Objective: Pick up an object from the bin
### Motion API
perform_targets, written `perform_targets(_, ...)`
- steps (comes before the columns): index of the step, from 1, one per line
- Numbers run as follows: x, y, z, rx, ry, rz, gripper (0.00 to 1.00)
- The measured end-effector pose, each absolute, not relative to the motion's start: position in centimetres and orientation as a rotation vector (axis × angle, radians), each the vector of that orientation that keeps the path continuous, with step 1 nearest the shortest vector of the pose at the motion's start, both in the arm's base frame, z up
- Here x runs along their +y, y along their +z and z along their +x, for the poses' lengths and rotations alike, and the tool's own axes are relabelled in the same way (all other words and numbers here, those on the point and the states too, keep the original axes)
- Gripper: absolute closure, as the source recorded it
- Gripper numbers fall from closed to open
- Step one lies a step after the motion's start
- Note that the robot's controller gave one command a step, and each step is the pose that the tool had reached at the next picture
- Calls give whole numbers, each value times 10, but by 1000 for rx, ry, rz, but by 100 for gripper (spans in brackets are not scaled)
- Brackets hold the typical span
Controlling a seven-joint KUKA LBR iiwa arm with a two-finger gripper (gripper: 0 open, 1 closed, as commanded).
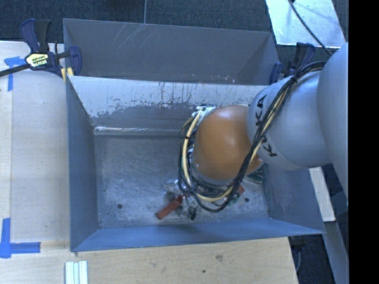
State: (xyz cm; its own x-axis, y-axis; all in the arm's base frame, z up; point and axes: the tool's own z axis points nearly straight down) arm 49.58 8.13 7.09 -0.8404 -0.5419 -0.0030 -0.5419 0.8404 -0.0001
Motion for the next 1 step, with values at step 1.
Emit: perform_targets(1, 106, 216, 513, 2961, -1, -1010, 100)
